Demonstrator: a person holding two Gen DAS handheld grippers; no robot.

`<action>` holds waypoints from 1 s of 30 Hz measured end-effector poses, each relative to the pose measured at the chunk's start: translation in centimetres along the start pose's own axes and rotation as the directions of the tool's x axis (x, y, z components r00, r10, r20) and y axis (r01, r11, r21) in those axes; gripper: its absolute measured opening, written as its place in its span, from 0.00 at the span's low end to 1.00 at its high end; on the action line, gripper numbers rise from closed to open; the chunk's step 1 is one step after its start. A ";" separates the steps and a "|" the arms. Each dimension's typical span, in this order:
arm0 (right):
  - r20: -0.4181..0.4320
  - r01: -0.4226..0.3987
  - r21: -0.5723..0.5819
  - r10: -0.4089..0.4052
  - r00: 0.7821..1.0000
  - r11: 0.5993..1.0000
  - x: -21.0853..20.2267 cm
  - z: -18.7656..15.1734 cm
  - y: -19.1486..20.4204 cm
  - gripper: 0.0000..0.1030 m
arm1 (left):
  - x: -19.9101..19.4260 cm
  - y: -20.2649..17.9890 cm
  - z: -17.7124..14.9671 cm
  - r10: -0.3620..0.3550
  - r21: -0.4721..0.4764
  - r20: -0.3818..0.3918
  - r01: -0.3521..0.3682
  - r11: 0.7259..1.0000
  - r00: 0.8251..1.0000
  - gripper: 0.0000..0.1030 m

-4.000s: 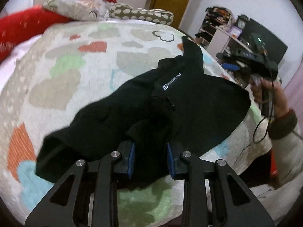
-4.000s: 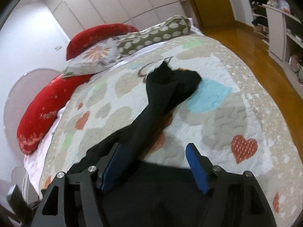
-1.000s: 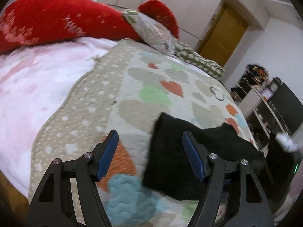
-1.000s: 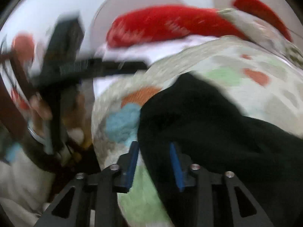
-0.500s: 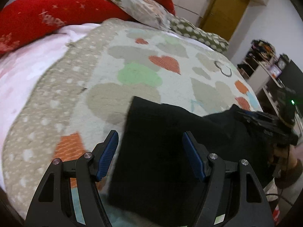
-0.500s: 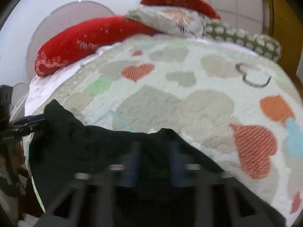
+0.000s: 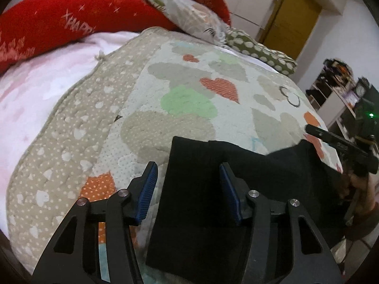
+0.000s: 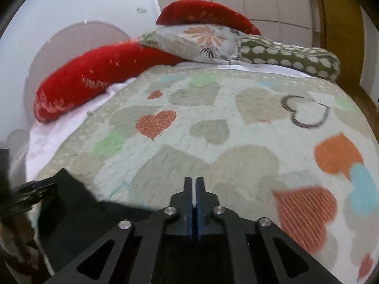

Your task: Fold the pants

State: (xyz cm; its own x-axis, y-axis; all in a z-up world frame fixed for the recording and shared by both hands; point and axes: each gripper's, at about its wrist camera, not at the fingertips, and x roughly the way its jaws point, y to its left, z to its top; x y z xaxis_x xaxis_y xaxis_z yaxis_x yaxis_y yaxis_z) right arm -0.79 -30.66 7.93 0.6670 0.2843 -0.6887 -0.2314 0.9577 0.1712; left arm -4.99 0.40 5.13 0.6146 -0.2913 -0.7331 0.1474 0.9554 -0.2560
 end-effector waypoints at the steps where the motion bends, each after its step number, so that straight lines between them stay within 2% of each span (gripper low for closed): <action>1: 0.007 0.001 -0.008 -0.001 1.000 1.000 -0.8 -0.4 -0.3 0.23 | -0.3 -0.1 0.0 0.007 0.009 0.002 -0.007 1.000 1.000 0.53; 2: 0.011 0.002 -0.015 -0.002 1.000 1.000 -1.9 -1.1 -0.6 0.45 | -0.5 -0.1 -0.1 0.009 0.016 0.004 -0.009 1.000 1.000 0.55; 3: 0.015 -0.006 -0.016 0.006 1.000 1.000 -2.7 -1.6 -0.9 0.53 | -0.5 0.0 -0.1 0.006 0.017 0.005 -0.007 1.000 1.000 0.60; 5: -0.002 -0.051 -0.023 0.051 0.999 0.998 -3.3 -2.4 -1.1 0.53 | -0.7 0.1 -0.3 -0.011 0.011 0.012 0.011 1.000 1.000 0.65; 8: -0.029 -0.069 -0.045 0.068 0.997 0.997 -1.9 -2.9 -0.8 0.53 | -0.2 -0.2 -0.5 -0.045 0.000 -0.011 0.045 0.999 0.999 0.65; 10: -0.051 -0.073 -0.057 0.070 0.996 0.996 -0.1 -3.3 -0.7 0.45 | 0.5 -0.8 -0.7 -0.058 0.019 -0.040 0.059 0.998 0.997 0.65; 12: -0.100 -0.096 -0.052 0.090 0.991 0.994 1.6 -3.6 -0.5 0.03 | 1.3 -1.4 -0.9 -0.034 0.054 -0.058 0.037 0.998 0.998 0.65; 13: -0.103 -0.090 -0.061 0.083 0.991 0.994 1.7 -3.6 -0.3 0.03 | 1.6 -1.5 -1.0 -0.028 0.052 -0.068 0.032 0.998 0.997 0.64; 15: -0.064 -0.062 -0.110 0.055 0.996 0.992 0.8 -3.2 0.6 0.03 | 1.6 -1.2 -0.8 -0.051 0.026 -0.064 0.052 0.998 0.997 0.49; 16: -0.040 -0.044 -0.128 0.039 0.998 0.991 0.2 -2.8 0.8 0.02 | 1.3 -1.1 -0.6 -0.070 0.014 -0.052 0.071 0.997 0.996 0.47; 18: -0.006 -0.021 -0.129 0.021 1.000 0.991 -0.3 -1.2 0.8 0.01 | 0.5 -0.7 0.1 -0.066 -0.007 -0.008 0.066 0.998 0.998 0.43; 22: 0.017 0.071 -0.154 -0.069 0.997 0.986 1.9 0.5 0.9 0.00 | 0.8 -0.2 0.7 -0.030 -0.026 -0.007 0.029 0.999 1.000 0.43; 25: -0.025 0.042 -0.062 -0.044 0.999 0.997 3.3 0.3 0.0 0.00 | 1.0 -0.3 0.3 0.007 -0.024 -0.018 -0.007 1.000 1.000 0.43; 28: 0.018 0.015 -0.004 -0.014 1.000 1.000 0.3 -0.6 -0.9 0.02 | -0.6 -0.9 0.3 0.031 0.023 0.016 -0.032 0.999 0.999 0.43; 29: 0.029 0.024 -0.016 -0.024 0.999 1.000 -0.7 -0.9 -1.0 0.07 | -1.3 -1.0 0.4 0.048 0.034 0.033 -0.049 0.998 0.998 0.43; 30: 0.036 0.037 -0.036 -0.036 0.999 0.999 -2.0 -1.6 -1.2 0.18 | -1.6 -1.0 0.6 0.060 0.037 0.044 -0.061 0.997 0.997 0.43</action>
State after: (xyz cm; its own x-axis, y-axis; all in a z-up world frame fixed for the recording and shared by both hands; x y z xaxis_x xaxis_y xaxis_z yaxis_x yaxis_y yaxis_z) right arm -2.98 -32.45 8.02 0.7001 0.2514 -0.6684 -0.2323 0.9652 0.1198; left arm -5.71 -0.08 6.96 0.6560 -0.2313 -0.7185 0.1380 0.9726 -0.1871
